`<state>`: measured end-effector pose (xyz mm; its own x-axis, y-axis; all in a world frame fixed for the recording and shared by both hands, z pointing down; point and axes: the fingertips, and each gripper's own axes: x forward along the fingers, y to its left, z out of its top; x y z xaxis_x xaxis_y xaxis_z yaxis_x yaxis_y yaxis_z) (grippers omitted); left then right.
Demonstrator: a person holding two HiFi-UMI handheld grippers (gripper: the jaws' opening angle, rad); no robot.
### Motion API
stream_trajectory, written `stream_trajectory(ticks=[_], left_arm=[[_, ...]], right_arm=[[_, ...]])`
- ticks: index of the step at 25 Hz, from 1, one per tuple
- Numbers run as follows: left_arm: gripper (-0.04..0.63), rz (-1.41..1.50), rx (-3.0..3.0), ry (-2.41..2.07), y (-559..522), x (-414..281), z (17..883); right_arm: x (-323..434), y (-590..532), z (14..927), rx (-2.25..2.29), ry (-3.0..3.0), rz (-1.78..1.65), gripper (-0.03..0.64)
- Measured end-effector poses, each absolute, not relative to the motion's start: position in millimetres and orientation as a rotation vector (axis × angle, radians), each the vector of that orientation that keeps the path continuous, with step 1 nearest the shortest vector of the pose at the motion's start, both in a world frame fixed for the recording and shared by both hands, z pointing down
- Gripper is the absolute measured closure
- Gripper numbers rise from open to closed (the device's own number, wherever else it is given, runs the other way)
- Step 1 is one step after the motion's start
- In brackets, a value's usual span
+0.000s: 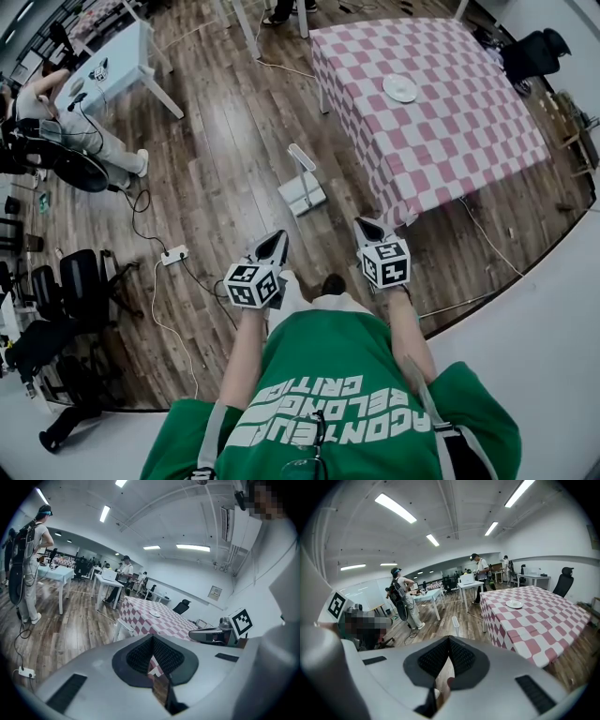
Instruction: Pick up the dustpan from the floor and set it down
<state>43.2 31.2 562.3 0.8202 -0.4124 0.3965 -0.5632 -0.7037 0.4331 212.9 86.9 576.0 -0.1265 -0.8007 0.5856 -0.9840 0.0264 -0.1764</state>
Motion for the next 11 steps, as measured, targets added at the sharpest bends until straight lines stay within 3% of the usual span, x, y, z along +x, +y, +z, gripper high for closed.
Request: stream_trajectory(ticks=[11], left_arm=[[0.6,0.384,2.424,-0.721,46,46,579]], right_arm=[[217,103,593,1.803,-1.974,0.8,0.609]])
